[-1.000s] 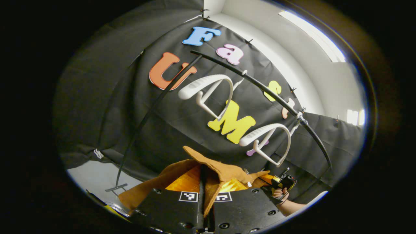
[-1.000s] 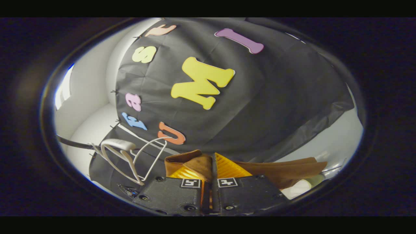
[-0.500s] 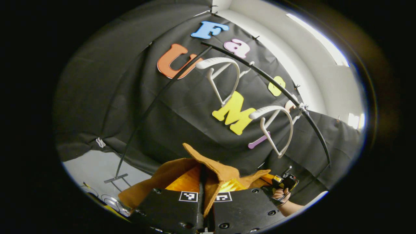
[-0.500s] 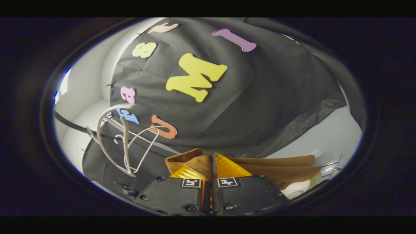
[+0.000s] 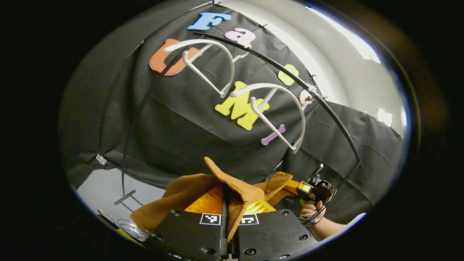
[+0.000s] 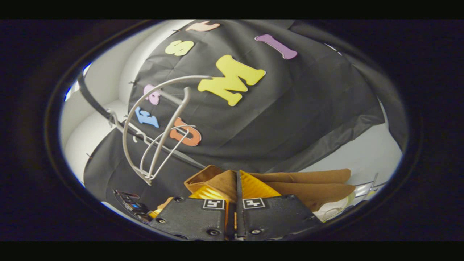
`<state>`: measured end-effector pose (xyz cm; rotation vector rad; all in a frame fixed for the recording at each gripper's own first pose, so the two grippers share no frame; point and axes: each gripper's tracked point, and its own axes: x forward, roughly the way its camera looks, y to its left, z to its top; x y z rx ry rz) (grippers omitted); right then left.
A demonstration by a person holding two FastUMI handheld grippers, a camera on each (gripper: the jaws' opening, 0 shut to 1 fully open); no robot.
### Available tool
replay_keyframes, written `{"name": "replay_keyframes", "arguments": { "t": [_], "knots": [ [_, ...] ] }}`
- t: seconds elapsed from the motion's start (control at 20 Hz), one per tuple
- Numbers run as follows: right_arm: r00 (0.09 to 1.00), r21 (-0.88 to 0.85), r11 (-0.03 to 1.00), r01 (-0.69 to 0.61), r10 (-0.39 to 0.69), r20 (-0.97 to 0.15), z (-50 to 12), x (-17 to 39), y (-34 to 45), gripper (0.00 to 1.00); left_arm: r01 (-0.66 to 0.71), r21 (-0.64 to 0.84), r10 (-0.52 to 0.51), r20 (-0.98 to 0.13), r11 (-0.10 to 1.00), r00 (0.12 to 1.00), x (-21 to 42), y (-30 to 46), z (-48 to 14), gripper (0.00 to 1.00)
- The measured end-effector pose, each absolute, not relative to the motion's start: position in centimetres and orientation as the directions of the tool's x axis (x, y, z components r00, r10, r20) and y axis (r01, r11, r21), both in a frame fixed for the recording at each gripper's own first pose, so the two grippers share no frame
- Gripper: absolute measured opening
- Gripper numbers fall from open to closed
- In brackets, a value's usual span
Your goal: Grasp the clothes on the hanger with both hands and then place them into the laundry hamper below.
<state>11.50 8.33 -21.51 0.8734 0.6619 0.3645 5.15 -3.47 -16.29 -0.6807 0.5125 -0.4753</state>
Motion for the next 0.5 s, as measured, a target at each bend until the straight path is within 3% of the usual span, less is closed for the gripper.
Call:
{"name": "replay_keyframes", "arguments": {
  "t": [0.2,0.5],
  "knots": [
    [0.738,0.783,0.617,-0.081,0.565,-0.369,-19.4,8.6,11.7,0.05,0.367,-0.659,-0.637,-0.224,0.657,0.738,3.8,-6.8,-12.6,0.09],
    [0.717,0.755,0.643,-0.130,0.587,-0.376,-18.1,5.3,15.0,0.05,0.479,-0.583,-0.694,-0.217,0.656,0.687,3.4,-10.9,-10.8,0.10]
  ]
}}
